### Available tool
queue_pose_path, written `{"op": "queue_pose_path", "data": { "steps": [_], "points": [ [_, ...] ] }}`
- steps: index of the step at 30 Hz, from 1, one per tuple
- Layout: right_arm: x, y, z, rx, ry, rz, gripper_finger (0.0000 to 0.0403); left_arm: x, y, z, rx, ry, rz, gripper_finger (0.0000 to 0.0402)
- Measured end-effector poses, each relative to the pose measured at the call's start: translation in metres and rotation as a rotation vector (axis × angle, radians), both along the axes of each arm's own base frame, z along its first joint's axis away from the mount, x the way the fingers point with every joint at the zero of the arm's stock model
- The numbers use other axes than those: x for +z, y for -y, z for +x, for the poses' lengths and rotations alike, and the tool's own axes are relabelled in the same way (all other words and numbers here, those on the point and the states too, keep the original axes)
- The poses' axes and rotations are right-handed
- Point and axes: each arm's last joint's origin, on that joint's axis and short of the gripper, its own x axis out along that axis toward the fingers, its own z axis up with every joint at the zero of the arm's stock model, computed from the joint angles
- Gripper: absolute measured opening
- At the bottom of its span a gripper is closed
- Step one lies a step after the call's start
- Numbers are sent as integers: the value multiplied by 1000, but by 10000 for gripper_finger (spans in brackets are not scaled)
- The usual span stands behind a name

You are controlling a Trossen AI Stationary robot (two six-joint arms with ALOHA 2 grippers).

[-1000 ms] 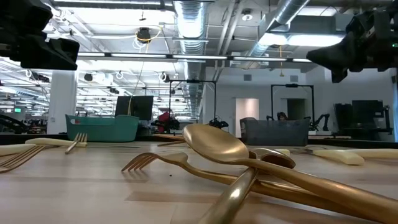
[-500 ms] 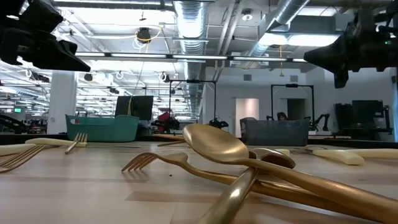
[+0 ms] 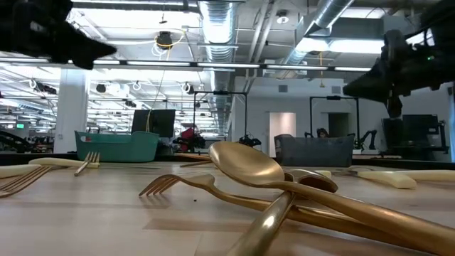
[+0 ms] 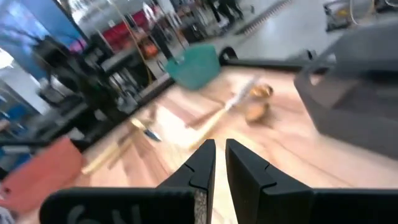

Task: Sort silverware by color (type)
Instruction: Put the fork into the black bin

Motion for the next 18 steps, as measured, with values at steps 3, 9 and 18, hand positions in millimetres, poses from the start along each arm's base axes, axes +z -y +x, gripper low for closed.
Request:
{"op": "queue_pose_path", "data": {
  "steps": [3,9,18],
  "points": [
    [-8,1,4,0,-87,12,66,-12,0,6,25,51,-9,0],
    [-15,2,11,-6,-160,0,77,-30,-1,8,57,6,-70,0],
    [12,3,24,14,-185,-32,161,-28,-3,7,112,59,-239,0]
  ]
}}
